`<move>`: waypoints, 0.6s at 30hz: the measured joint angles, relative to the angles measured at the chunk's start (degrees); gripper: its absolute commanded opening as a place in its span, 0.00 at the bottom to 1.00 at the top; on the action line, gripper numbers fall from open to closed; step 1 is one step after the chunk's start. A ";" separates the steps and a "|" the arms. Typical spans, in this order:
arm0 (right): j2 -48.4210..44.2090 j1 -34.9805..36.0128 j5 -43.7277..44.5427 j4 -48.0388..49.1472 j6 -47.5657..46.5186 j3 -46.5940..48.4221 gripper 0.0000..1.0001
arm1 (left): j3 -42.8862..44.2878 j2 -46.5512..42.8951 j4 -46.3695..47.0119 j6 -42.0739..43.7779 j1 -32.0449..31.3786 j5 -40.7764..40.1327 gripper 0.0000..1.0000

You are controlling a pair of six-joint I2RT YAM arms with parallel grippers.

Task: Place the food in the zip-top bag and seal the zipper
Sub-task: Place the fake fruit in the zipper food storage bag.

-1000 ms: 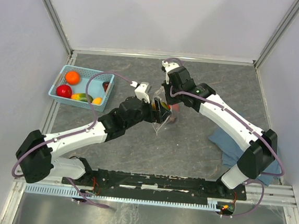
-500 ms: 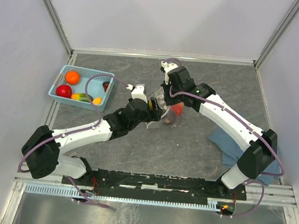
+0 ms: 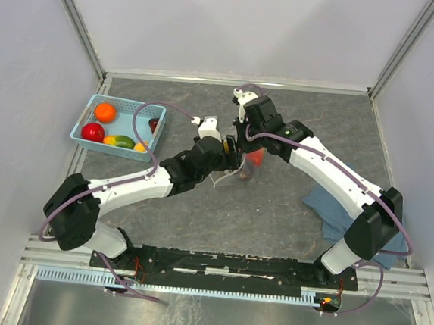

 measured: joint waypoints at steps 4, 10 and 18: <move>0.00 -0.07 -0.24 0.39 0.02 -0.11 0.04 | 0.87 2.12 -0.13 0.00 0.00 -0.17 0.79; 0.00 0.02 -0.39 0.92 0.04 -0.72 0.07 | 1.31 2.73 -1.86 0.00 0.00 -1.20 0.84; 0.00 0.02 -0.33 1.25 0.04 -1.03 0.09 | 1.51 2.51 -3.15 0.00 0.00 -1.20 0.90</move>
